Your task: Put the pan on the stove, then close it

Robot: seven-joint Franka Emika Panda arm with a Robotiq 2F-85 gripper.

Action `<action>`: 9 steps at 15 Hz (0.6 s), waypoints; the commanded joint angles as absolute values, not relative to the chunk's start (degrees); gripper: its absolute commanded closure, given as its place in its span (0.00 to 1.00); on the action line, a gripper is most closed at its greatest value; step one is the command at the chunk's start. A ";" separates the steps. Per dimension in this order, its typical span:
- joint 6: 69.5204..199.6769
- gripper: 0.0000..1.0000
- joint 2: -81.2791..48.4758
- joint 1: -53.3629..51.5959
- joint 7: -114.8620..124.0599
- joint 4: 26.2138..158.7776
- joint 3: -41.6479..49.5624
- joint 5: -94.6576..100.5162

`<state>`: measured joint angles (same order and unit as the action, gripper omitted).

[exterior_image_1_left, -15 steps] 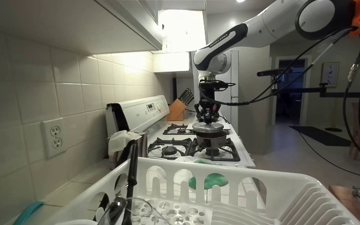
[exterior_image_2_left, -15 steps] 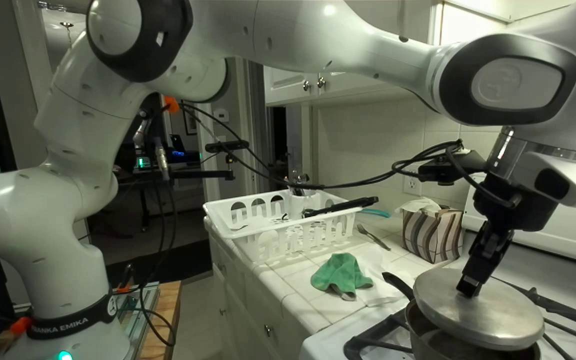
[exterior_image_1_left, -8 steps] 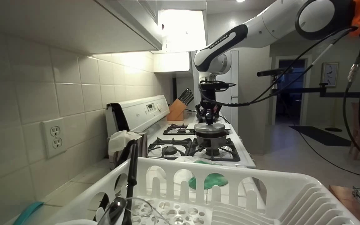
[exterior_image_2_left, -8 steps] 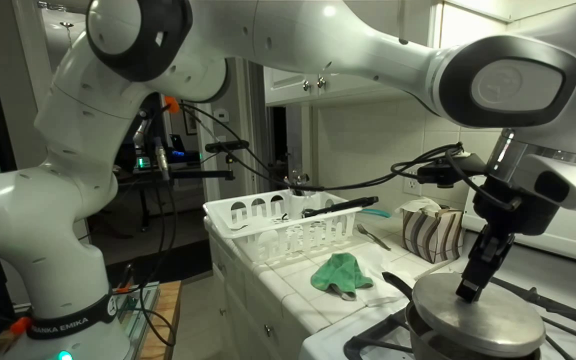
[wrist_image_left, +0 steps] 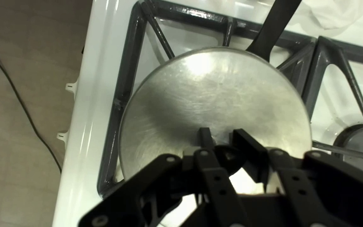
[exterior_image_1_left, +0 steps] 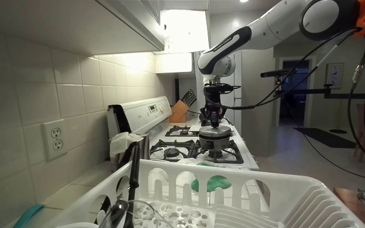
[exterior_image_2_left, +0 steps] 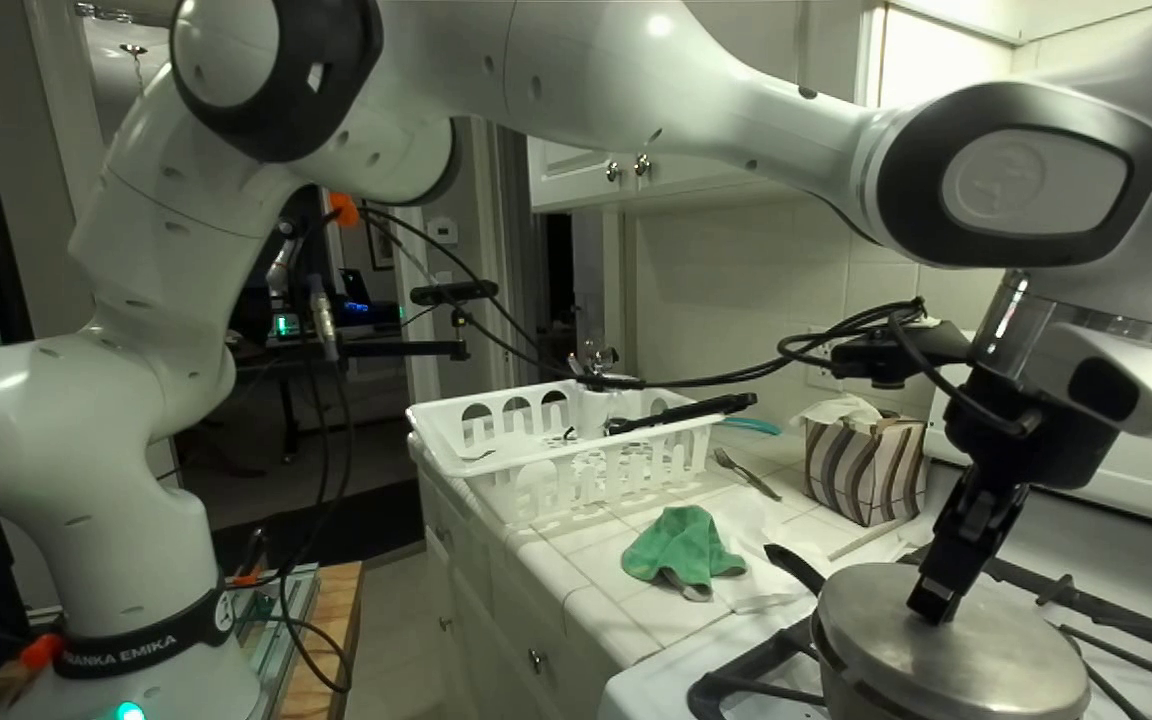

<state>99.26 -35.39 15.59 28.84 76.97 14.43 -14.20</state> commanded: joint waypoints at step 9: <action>101.94 0.94 -33.84 14.38 30.00 80.50 14.65 -11.86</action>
<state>100.34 -35.39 15.02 28.84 78.49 14.42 -13.30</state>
